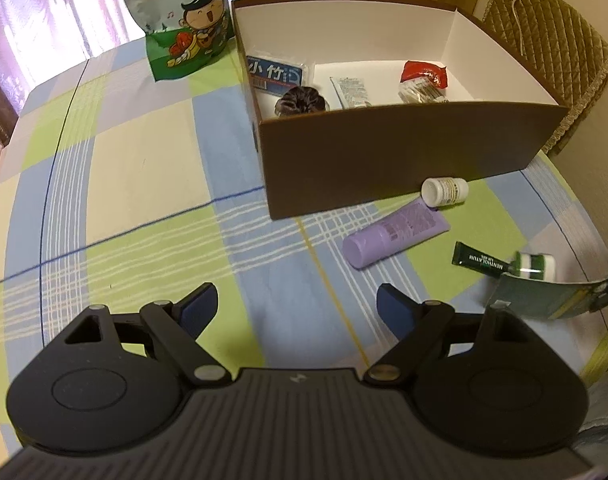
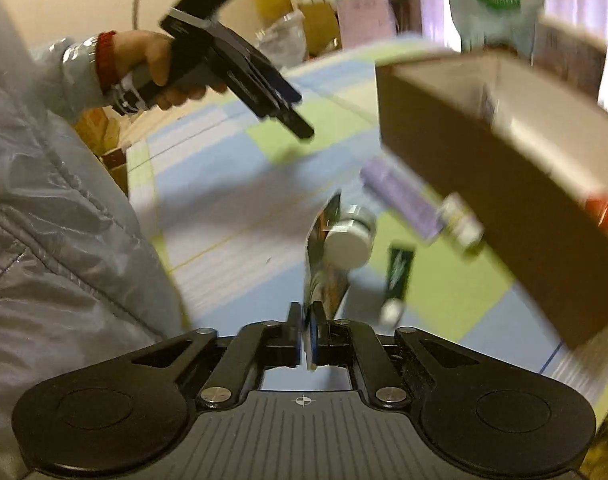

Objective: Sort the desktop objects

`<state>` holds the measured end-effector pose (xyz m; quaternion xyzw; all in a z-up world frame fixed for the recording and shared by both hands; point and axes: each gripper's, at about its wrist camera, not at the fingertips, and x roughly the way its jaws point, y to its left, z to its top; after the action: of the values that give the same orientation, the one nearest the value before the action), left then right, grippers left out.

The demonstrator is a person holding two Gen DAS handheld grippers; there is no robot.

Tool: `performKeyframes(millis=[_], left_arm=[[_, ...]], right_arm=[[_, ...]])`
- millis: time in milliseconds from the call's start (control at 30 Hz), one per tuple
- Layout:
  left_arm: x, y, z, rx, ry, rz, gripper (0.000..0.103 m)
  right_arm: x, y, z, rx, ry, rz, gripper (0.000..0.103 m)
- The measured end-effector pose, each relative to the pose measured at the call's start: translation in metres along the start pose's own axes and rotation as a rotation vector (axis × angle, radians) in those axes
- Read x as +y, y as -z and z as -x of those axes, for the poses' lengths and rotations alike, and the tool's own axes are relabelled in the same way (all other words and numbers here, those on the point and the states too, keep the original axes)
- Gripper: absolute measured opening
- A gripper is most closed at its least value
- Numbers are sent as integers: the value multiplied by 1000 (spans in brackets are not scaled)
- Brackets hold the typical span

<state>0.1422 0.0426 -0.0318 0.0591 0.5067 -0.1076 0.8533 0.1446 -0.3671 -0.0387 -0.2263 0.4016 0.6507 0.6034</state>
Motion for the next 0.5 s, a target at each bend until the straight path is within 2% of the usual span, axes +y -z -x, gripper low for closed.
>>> performKeyframes(millis=[33,67,300,367,433,500], left_arm=[[0,3,0,2,-1,4,84],[0,6,1,5,-2,9,84],[2,30,4,30,-12,49,84],[2,35,5,37,-13,58,84],[1,40,6,41,-14,65,84],[1,43,6,45,-14,73,84]], right_arm=[[-1,2,-2,-3,3,-24,74],[0,5,-2,-22,2,-38,89],[-6,11,-8,-56,-59,-131,88],[-5,10,-8,-82,-28,-154,88],[-6,7,-12,-73,22,-210,88],[-15,8,-15,-53,6,-318,88]])
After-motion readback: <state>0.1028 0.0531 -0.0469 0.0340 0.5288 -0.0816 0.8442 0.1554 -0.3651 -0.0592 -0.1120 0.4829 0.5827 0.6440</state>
